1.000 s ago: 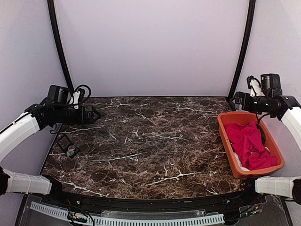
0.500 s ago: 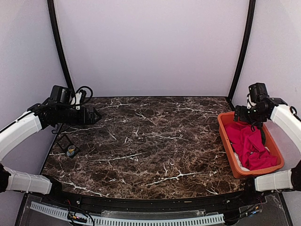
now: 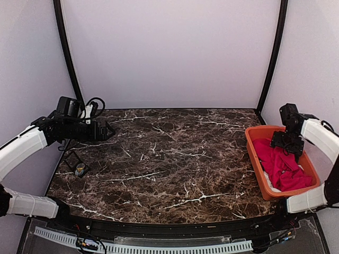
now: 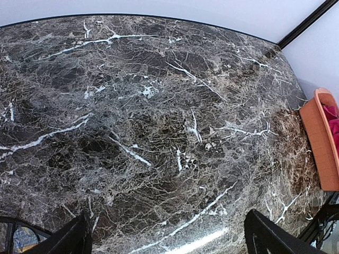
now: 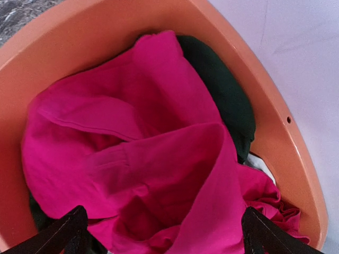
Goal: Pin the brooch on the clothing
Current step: Pick up the crumpled clothing from the bin, then place the crumpled clothing at the center of the board.
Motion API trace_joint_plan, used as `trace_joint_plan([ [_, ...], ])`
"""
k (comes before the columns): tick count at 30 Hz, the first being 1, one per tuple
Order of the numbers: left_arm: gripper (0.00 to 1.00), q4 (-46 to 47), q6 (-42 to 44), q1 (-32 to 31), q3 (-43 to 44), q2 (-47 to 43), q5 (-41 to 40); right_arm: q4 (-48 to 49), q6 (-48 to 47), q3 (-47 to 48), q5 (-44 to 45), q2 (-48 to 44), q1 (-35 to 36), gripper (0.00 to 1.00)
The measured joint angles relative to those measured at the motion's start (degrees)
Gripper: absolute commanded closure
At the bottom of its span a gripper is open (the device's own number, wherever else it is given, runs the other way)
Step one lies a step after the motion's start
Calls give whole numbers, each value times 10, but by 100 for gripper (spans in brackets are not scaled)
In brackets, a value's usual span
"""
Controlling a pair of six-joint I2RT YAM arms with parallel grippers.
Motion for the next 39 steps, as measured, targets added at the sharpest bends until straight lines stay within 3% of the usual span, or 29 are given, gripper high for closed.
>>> trace_joint_plan([
  [2,0,0,0,0,0,-1,3,-5,10,-9,3,5,-13,5],
  [3,0,0,0,0,0,-2,4,-5,13,-12,2,6,-19,17],
  [5,0,0,0,0,-1,-5,6,-5,18,-19,-3,9,-30,49],
  [7,0,1,0,0,-2,-9,8,-5,25,-25,-9,8,-37,88],
  [8,0,2,0,0,-3,-10,9,-4,28,-27,-12,7,-39,100],
  [15,0,6,0,0,-7,-18,17,-10,35,-13,-52,-47,-41,100],
  [20,0,14,0,0,-8,-19,21,4,17,89,-150,-82,-17,100],
  [24,0,14,0,0,-8,-21,20,26,-7,265,-216,-35,88,100],
  [28,0,13,0,0,-7,-33,5,66,-45,449,-263,80,252,100],
  [29,0,12,0,0,-6,-39,0,74,-57,487,-273,114,296,95],
  [31,0,10,0,0,-5,-58,-28,79,-81,552,-293,185,374,58],
  [32,0,8,-1,0,-5,-71,-47,77,-91,580,-303,221,408,45],
  [34,0,4,-2,0,-4,-100,-82,70,-107,623,-314,282,455,28],
  [35,0,2,-3,0,-3,-113,-96,67,-115,635,-319,309,476,11],
  [36,0,0,-3,0,-2,-123,-107,63,-121,636,-323,327,492,3],
  [39,0,-3,-5,0,0,-149,-143,52,-135,589,-324,335,506,1],
])
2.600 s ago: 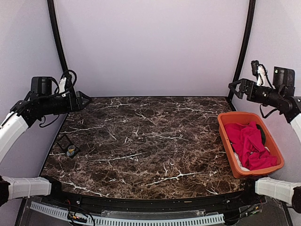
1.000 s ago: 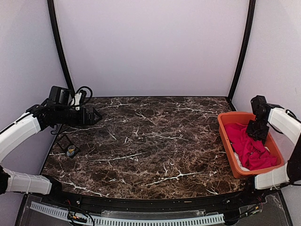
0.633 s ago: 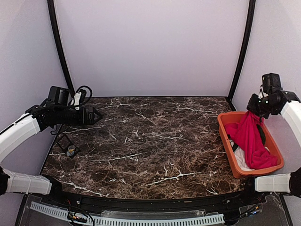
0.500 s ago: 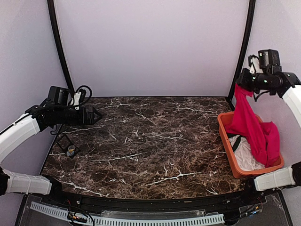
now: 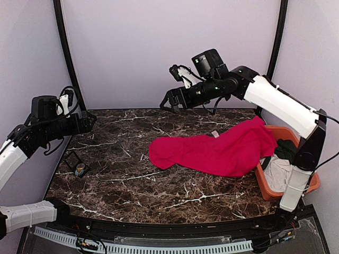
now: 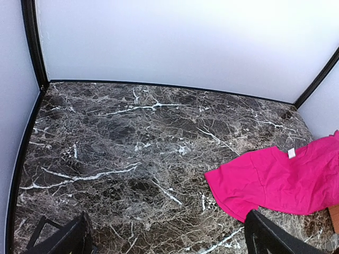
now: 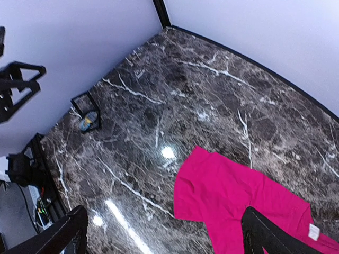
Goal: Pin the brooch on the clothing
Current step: Place the crumpled clothing at the center of the board, then move the crumpled clothing to the center of the board.
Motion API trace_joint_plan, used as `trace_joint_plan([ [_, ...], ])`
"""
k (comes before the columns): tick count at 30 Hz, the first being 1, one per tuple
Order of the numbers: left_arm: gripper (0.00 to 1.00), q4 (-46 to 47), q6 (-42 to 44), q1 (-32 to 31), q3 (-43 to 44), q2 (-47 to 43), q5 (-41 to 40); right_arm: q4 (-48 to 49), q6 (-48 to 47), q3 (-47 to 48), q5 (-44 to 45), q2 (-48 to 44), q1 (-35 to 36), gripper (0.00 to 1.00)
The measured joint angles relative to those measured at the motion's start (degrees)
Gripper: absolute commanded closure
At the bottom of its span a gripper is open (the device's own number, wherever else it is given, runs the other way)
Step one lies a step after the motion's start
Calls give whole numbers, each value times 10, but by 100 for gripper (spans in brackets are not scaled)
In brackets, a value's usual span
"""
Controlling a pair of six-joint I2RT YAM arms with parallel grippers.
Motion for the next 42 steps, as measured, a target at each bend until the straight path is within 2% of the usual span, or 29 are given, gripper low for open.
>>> trace_joint_plan([
  [4,0,-2,-2,0,1,0,-18,2,-6,-85,14,-57,-15,1],
  [8,0,7,-20,0,0,36,-1,-1,-2,-131,59,-133,-36,1],
  [11,0,39,-46,-11,4,108,33,-4,17,-163,113,-184,-69,1],
  [14,0,60,-57,-60,33,217,38,-9,37,-219,158,-223,-108,1],
  [18,0,61,-45,-152,156,383,38,-31,59,-286,194,-250,-148,1],
  [21,0,72,-23,-200,306,517,59,-43,66,-313,209,-263,-155,1],
  [25,0,73,3,-233,447,659,82,-45,74,-331,219,-296,-155,1],
  [30,0,72,16,-247,551,802,99,-45,88,-351,218,-347,-155,1],
  [36,0,40,27,-263,649,927,53,-48,103,-365,202,-379,-155,1],
  [42,2,-1,29,-283,696,964,-22,-49,115,-375,188,-387,-155,1],
])
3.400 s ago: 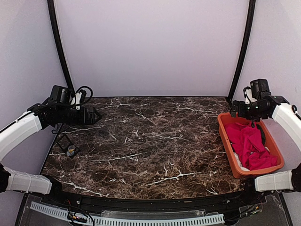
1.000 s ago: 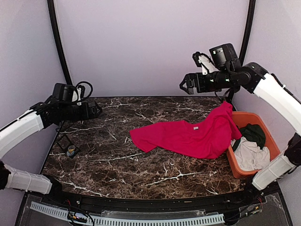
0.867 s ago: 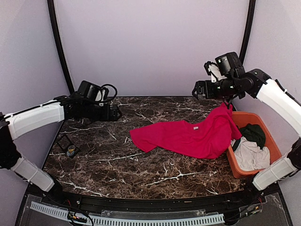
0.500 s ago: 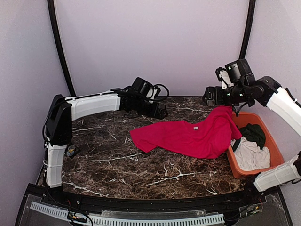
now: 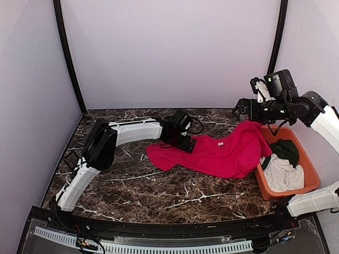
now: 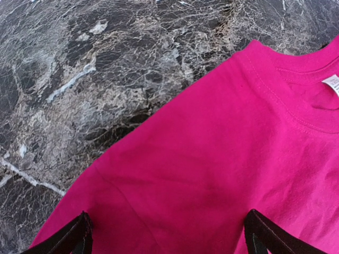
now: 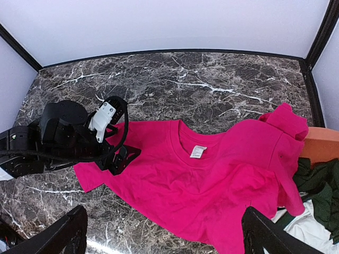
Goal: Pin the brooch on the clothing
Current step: Move the crumpled clothing to the center of the board.
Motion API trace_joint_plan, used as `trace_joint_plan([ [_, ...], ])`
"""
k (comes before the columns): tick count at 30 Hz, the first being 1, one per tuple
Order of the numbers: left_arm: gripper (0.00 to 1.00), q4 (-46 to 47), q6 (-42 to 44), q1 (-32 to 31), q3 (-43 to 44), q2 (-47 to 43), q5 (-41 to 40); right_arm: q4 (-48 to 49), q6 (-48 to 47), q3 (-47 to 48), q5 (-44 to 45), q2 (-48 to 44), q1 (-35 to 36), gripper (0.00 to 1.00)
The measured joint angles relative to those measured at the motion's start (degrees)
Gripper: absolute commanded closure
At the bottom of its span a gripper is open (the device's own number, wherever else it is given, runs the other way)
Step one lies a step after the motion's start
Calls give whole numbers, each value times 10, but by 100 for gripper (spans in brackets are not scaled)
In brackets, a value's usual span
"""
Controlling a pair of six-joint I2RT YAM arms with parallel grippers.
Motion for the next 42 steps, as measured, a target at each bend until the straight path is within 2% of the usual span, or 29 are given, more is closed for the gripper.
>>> trace_joint_plan([
  [2,6,-12,0,-5,5,2,-19,0,2,0,-2,0,0,1],
  [4,20,-22,0,-10,9,5,-38,1,2,0,-6,0,0,1],
  [5,35,-28,0,-12,14,8,-50,2,3,0,-9,0,0,2],
  [6,41,-34,-1,-13,18,11,-59,3,4,0,-10,1,0,1],
  [7,52,-36,-6,-15,22,13,-65,3,5,0,-12,1,0,1],
  [8,58,-41,-5,-16,26,15,-72,4,7,0,-13,2,0,1],
  [10,79,-50,-10,-18,33,18,-82,8,8,0,-14,5,1,1],
  [11,93,-54,-13,-19,36,20,-87,9,9,0,-15,5,1,1],
  [13,99,-59,-19,-19,42,23,-95,10,10,0,-16,9,1,1],
  [18,99,-80,-45,-17,38,23,-141,11,6,2,-21,23,2,1],
  [20,99,-73,-62,-11,11,9,-157,11,3,3,-24,31,3,1],
  [29,99,-59,-138,96,-201,-121,-186,10,-23,9,-30,94,10,1],
  [31,97,-54,-153,119,-242,-146,-188,10,-30,9,-30,110,12,1],
  [35,85,-39,-177,124,-336,-209,-165,10,-44,9,-30,139,13,1],
  [37,72,-39,-182,113,-357,-228,-156,10,-49,9,-30,156,13,1],
  [39,49,-38,-189,101,-375,-250,-149,10,-59,9,-36,176,14,1],
  [42,33,-32,-189,87,-390,-284,-144,22,-82,1,-57,193,22,1],
])
